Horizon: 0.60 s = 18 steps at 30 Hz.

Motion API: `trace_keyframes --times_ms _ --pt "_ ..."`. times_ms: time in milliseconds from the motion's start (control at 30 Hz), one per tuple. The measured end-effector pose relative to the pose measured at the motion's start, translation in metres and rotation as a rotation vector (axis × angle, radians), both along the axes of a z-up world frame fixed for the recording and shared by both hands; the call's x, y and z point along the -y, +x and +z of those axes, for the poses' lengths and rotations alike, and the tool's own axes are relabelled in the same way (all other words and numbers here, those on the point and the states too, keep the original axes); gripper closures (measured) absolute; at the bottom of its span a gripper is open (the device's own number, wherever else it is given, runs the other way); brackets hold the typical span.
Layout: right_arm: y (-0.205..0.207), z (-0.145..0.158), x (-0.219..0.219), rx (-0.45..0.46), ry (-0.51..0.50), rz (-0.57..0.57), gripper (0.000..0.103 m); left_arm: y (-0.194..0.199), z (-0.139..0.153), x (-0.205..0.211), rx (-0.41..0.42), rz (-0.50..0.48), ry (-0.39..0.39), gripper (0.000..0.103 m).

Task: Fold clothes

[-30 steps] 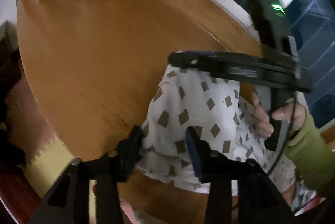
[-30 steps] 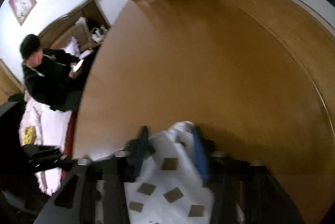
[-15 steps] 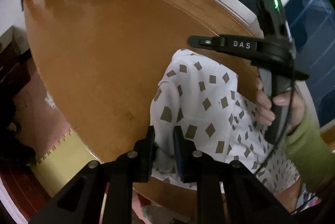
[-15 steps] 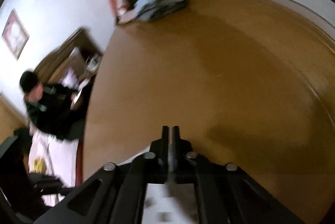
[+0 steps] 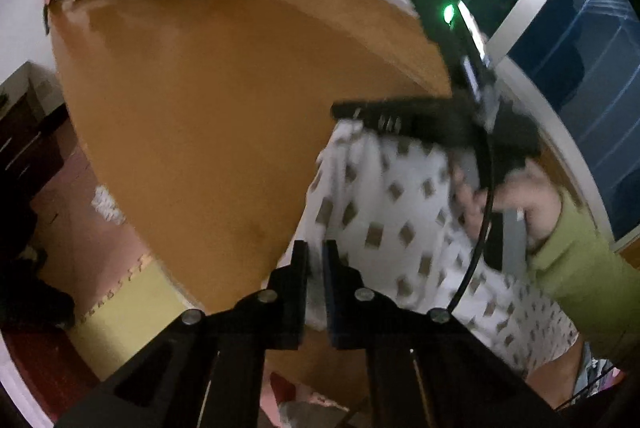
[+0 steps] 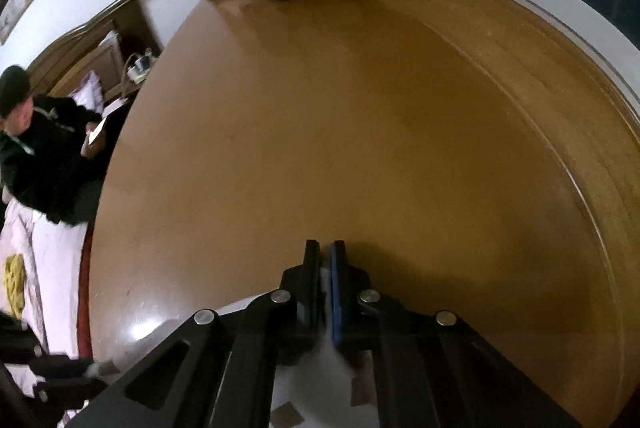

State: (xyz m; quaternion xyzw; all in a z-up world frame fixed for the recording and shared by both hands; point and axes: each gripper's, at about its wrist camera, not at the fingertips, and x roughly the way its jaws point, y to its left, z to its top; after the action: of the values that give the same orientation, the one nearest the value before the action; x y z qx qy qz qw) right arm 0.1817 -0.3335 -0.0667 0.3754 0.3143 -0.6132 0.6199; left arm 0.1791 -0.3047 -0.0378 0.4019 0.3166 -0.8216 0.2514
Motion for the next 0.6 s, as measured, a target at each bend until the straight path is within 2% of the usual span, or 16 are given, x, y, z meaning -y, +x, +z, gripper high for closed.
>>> trace_keyframes --times_ms 133,233,300,333,467,533,600 --pt "0.003 0.0 -0.008 -0.055 -0.022 0.025 0.098 0.016 -0.002 -0.003 0.022 0.017 0.01 0.099" --pt "-0.006 0.005 -0.017 0.012 -0.044 -0.003 0.096 0.029 0.006 -0.001 0.016 0.052 0.007 0.099" --pt "-0.017 0.02 -0.028 0.072 -0.074 -0.05 0.095 0.04 0.013 0.003 -0.015 0.056 0.002 0.099" --pt "-0.02 0.029 -0.035 0.089 -0.09 -0.064 0.091 0.037 0.015 0.005 -0.027 0.042 -0.001 0.098" --pt "-0.016 0.061 -0.081 0.152 -0.124 -0.052 0.073 0.031 0.009 -0.008 0.003 -0.042 -0.023 0.078" --pt "-0.01 0.057 -0.101 0.16 -0.082 -0.051 0.072 0.018 -0.001 -0.006 0.026 -0.075 -0.02 0.077" --pt "0.006 0.042 -0.117 0.168 -0.019 -0.049 0.072 0.017 -0.006 -0.006 0.038 -0.079 -0.029 0.077"
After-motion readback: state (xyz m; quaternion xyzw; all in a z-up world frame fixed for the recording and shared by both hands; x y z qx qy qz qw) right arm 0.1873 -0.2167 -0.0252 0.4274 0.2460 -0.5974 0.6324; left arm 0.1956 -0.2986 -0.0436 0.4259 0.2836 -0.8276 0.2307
